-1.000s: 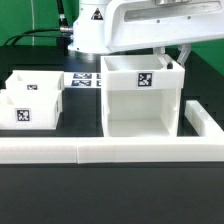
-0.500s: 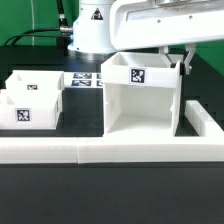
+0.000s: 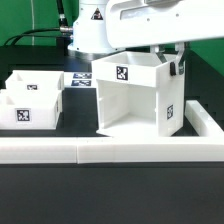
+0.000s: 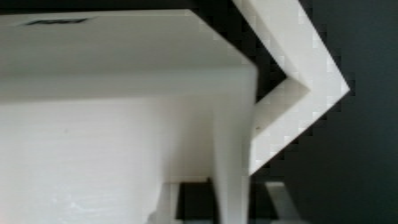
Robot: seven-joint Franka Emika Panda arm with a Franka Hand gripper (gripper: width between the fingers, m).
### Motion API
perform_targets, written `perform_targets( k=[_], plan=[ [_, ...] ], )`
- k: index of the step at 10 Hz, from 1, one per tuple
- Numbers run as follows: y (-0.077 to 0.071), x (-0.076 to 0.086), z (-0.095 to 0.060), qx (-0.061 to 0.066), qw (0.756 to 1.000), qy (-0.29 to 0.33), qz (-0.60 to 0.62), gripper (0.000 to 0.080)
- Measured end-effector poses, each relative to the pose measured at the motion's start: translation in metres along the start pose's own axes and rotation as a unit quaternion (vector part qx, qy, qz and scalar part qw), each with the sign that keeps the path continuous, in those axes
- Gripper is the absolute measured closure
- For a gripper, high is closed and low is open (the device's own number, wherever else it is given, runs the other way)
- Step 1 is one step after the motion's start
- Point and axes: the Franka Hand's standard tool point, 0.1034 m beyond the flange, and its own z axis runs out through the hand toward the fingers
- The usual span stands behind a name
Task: Assemble drawer
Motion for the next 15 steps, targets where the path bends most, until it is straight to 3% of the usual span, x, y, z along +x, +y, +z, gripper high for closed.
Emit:
perform_targets(
  k=[3,5,8,12,14,15],
  plan=[
    [-0.002,-0.001,-0.002,0.01,0.995,-0.004,0.1,0.0755],
    [0.002,0.004,-0.003,0.024,0.975,-0.004,0.223,0.0755],
    [-0.001,0.011,-0.004,0.038,0.956,-0.002,0.291,0.0751],
    [-0.004,0.012,-0.002,0.04,0.953,-0.006,0.3,0.0751],
    [-0.016,0.021,0.004,0.046,0.948,-0.008,0.315,0.0751],
    [-0.02,0.021,0.008,0.04,0.946,-0.017,0.321,0.0747]
  ],
)
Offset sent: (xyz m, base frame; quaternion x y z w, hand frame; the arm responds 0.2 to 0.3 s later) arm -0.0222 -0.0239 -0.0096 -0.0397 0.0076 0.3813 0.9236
